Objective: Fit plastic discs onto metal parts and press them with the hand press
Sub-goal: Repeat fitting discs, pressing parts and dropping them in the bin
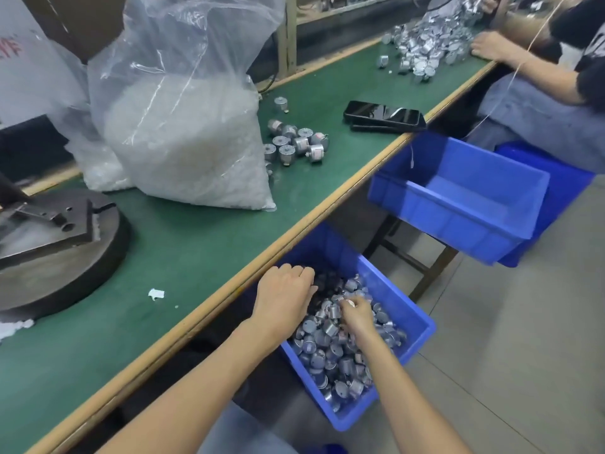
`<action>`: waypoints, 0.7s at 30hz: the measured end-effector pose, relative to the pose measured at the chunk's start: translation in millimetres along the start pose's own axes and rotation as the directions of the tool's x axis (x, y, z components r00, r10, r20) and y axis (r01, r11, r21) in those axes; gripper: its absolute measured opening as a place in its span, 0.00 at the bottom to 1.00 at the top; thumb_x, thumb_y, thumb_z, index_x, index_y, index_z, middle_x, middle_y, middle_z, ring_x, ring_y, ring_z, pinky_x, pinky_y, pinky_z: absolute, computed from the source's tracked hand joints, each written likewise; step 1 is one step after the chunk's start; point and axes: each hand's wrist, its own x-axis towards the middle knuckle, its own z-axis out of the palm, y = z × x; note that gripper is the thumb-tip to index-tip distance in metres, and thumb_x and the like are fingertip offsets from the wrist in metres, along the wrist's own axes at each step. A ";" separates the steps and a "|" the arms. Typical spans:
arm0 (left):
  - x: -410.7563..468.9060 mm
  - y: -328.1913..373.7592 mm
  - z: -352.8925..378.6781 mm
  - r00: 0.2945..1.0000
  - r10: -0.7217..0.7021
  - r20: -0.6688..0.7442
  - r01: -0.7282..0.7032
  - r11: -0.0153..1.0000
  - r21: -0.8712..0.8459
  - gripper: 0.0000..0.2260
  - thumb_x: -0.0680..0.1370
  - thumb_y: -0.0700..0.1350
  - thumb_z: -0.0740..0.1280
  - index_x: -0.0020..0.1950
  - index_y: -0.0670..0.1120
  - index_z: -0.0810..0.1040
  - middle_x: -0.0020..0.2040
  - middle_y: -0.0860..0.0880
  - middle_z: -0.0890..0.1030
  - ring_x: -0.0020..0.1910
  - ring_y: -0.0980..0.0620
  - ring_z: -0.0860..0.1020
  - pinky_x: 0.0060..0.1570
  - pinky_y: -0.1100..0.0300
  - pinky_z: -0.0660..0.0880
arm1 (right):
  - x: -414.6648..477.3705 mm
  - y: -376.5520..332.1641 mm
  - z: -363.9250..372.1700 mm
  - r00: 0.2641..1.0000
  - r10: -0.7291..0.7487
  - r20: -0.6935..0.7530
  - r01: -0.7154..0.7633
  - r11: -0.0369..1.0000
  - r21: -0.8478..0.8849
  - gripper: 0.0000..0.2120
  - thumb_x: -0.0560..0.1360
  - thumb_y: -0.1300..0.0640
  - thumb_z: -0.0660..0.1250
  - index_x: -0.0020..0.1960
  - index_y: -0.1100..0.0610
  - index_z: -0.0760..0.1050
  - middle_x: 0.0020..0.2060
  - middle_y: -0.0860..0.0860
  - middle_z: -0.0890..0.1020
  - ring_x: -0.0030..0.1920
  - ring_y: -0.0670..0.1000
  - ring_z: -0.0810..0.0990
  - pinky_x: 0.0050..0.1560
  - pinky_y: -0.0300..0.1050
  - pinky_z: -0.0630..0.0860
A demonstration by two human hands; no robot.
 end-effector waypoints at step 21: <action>-79.2 -109.9 -113.3 0.919 0.050 -0.391 0.007 0.990 0.144 0.13 0.74 0.45 0.65 0.30 0.46 0.69 0.25 0.52 0.73 0.29 0.48 0.70 0.38 0.57 0.63 | -108.5 -180.3 58.3 0.721 -0.689 -0.064 0.692 0.713 0.117 0.07 0.76 0.59 0.65 0.40 0.60 0.77 0.29 0.46 0.75 0.33 0.45 0.71 0.40 0.43 0.67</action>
